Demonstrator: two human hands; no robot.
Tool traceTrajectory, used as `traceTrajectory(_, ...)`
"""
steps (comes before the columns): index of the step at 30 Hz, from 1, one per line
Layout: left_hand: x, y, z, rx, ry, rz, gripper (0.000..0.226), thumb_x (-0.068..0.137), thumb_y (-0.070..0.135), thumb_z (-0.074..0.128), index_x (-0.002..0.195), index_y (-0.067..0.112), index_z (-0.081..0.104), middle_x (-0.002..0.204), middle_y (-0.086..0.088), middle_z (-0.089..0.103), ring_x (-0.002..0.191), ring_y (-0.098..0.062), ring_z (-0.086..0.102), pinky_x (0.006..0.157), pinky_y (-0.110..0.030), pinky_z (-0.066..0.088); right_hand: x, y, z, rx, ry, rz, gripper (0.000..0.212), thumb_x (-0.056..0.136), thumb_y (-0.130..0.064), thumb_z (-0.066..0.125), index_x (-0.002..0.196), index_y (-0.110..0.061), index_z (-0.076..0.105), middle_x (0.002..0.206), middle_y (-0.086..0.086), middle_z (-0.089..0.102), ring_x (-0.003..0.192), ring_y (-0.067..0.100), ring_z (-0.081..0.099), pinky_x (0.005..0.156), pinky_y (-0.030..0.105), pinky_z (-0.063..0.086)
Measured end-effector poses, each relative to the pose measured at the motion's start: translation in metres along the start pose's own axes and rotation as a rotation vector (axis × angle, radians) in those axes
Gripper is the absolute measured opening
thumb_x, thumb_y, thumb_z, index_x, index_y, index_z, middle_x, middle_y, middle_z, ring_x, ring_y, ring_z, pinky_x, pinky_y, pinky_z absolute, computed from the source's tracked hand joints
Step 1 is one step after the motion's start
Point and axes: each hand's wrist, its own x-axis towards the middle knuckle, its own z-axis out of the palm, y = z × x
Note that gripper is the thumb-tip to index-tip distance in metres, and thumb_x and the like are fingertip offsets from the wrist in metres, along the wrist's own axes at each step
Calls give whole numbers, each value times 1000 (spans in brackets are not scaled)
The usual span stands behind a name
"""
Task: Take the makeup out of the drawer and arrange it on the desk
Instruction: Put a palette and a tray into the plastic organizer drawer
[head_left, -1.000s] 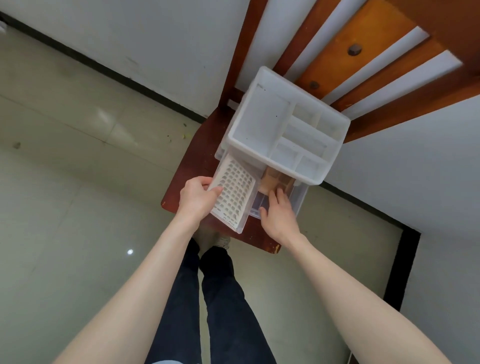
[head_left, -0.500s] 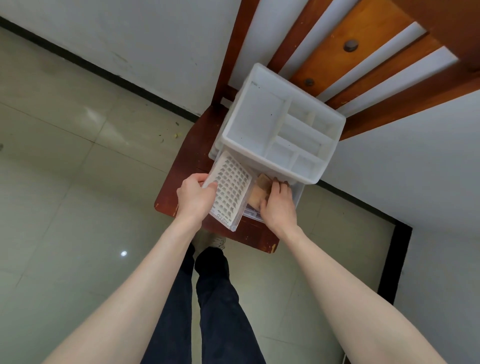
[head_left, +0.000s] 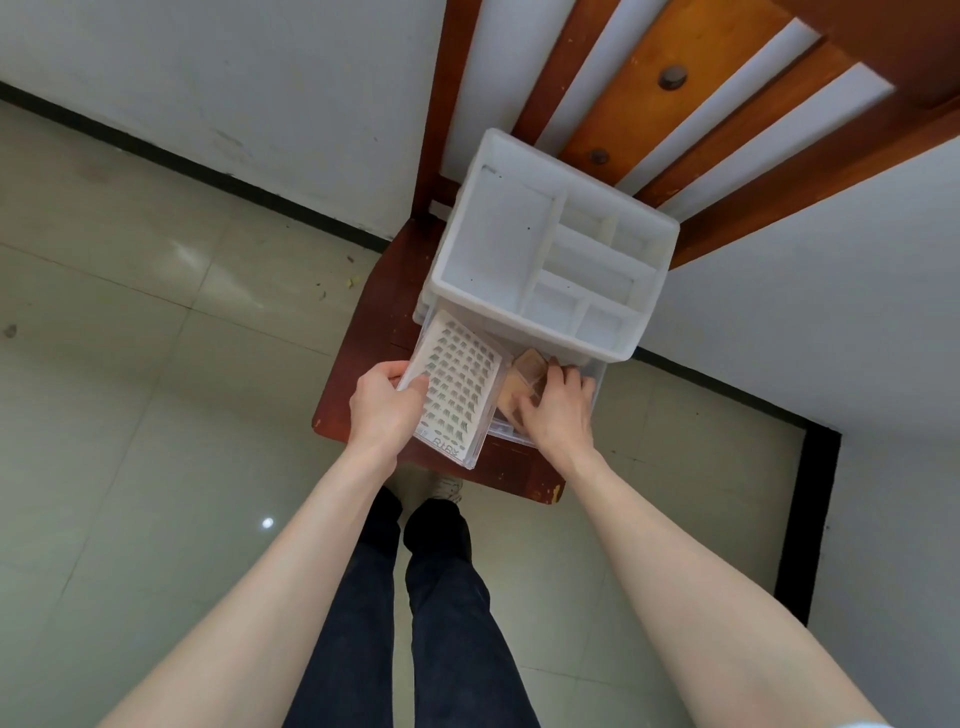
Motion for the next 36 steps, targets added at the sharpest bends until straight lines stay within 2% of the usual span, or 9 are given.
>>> traceTrajectory(9, -5, -1, -3, 6, 4, 35, 30, 94, 27, 51, 119, 10, 55, 107, -5, 64, 95, -18, 62, 81, -33, 50, -24, 8, -18, -25, 98, -47, 29, 94, -25, 51, 115, -8, 57, 117, 8, 56, 112, 25, 43, 92, 35, 33)
traceTrajectory(12, -10, 0, -8, 1, 6, 25, 37, 96, 32, 46, 119, 5, 56, 109, -6, 64, 97, -18, 61, 78, -29, 47, -46, 18, -24, 350, 178, 77, 27, 94, -20, 50, 113, -2, 56, 113, 11, 55, 108, 25, 48, 88, 30, 35)
traceTrajectory(14, -14, 1, -10, -11, -16, 8, 37, 97, 32, 44, 118, 4, 56, 108, -9, 65, 96, -19, 63, 78, -30, 50, -55, 25, -28, 658, 172, 303, 27, 96, -20, 47, 115, -2, 54, 118, 12, 54, 105, 23, 51, 88, 29, 39)
traceTrajectory(17, -21, 1, -13, -21, -36, -33, 37, 98, 30, 43, 118, 2, 56, 108, -11, 65, 97, -20, 63, 76, -29, 49, -61, 32, -35, 1282, 91, 707, 26, 98, -14, 42, 121, -5, 51, 111, 11, 60, 87, 16, 56, 71, 23, 43)
traceTrajectory(20, -26, 2, -13, -11, -78, -43, 37, 98, 29, 42, 117, 0, 56, 109, -12, 65, 98, -21, 63, 76, -28, 49, -62, 35, -42, 1796, 6, 952, 35, 98, -7, 40, 132, -5, 42, 115, 9, 59, 105, 21, 57, 92, 32, 44)
traceTrajectory(23, -28, 9, -14, 30, -106, -30, 37, 98, 30, 41, 116, 2, 56, 107, -12, 66, 98, -23, 63, 84, -37, 52, -62, 31, -45, 1967, -63, 1028, 38, 99, -9, 37, 136, -6, 37, 139, 17, 45, 131, 35, 39, 113, 47, 25)
traceTrajectory(25, -28, 15, -17, 67, -124, -17, 37, 99, 31, 40, 118, 4, 55, 107, -11, 66, 98, -24, 63, 90, -42, 50, -61, 24, -50, 2023, -65, 1044, 38, 99, -11, 35, 137, -5, 36, 141, 21, 41, 133, 40, 34, 113, 49, 23)
traceTrajectory(29, -30, 22, -27, 43, -140, 22, 32, 99, 30, 38, 112, 7, 56, 105, -7, 67, 96, -19, 63, 76, -29, 50, -56, 8, -57, 2194, -80, 1026, 42, 100, -12, 33, 140, -1, 30, 142, 31, 33, 134, 43, 30, 113, 50, 24)
traceTrajectory(36, -29, 31, -42, -97, -95, 41, 34, 100, 31, 36, 120, 9, 53, 109, -7, 66, 100, -20, 64, 93, -39, 49, -41, -18, -54, 2437, -141, 962, 49, 101, -19, 26, 138, 13, 24, 146, 31, 27, 138, 40, 24, 115, 47, 20)
